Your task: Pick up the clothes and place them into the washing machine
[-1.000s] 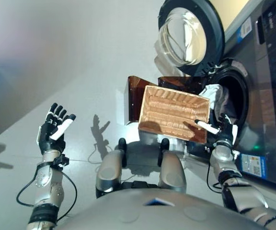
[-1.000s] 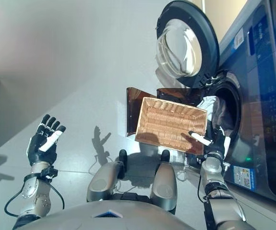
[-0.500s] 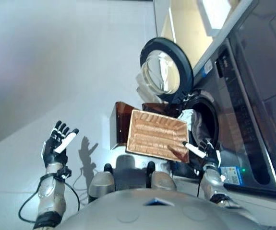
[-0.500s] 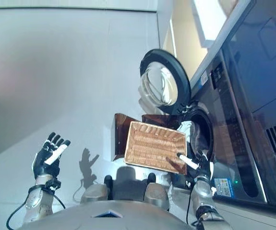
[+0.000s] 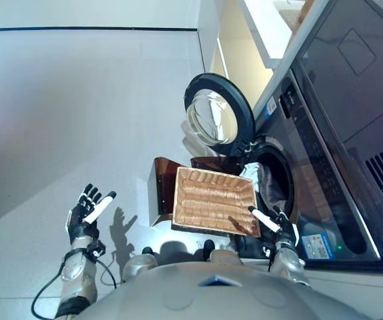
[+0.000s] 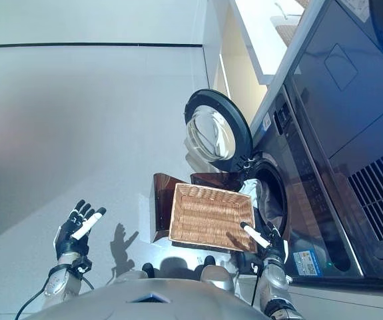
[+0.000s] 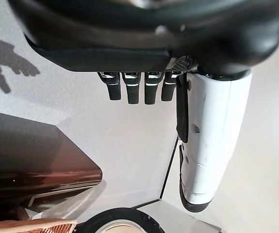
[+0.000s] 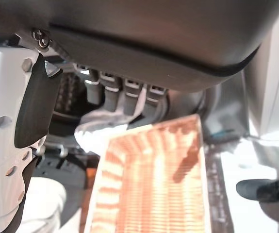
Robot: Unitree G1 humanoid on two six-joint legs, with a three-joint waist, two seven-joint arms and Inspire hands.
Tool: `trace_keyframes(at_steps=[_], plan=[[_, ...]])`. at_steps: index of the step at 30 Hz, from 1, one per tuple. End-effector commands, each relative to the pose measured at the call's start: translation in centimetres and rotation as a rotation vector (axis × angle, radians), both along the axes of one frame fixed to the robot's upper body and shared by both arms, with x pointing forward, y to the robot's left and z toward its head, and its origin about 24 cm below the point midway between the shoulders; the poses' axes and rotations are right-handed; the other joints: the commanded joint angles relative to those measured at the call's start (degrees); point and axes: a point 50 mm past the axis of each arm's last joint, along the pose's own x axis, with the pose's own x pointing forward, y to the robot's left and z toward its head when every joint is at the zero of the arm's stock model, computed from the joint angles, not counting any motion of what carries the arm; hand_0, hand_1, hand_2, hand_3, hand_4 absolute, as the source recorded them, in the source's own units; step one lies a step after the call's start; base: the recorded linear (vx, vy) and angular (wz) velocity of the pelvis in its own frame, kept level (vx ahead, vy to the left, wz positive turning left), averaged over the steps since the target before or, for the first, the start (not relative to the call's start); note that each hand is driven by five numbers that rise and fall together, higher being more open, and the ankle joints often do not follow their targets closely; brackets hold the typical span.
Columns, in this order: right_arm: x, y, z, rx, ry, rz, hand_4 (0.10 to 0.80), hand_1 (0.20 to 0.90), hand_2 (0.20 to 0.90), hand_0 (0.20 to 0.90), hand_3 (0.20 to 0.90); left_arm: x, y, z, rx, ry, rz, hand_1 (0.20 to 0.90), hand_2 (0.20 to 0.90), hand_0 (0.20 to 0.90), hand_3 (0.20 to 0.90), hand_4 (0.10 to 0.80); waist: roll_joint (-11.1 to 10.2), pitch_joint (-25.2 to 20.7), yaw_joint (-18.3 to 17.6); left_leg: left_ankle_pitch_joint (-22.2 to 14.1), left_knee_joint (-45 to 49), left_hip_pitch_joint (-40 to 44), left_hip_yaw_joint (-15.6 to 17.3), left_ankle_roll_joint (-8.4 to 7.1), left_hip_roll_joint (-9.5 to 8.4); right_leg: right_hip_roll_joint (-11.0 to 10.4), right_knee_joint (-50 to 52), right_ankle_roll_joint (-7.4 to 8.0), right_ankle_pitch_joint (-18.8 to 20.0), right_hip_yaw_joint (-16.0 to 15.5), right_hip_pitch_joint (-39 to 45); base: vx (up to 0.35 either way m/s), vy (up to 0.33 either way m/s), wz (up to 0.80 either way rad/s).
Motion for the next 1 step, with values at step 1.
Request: trace_keyframes(at_steps=[1], plan=[[3.75, -1.04, 2.13, -0.075, -0.183, -0.002, 0.800, 0.900, 0.900, 0.900, 0.900, 3.48, 0.67, 2.08, 0.082, -0.144, -0.052, 0.900, 0.900, 0.900, 0.900, 0.800, -0.2, -1.5, 0.1, 2.3, -0.4, -3.6, -0.1, -1.19, -0.44, -0.8, 2.9, 2.00, -0.1, -2.2, -1.6, 0.000, 0.000, 0.00]])
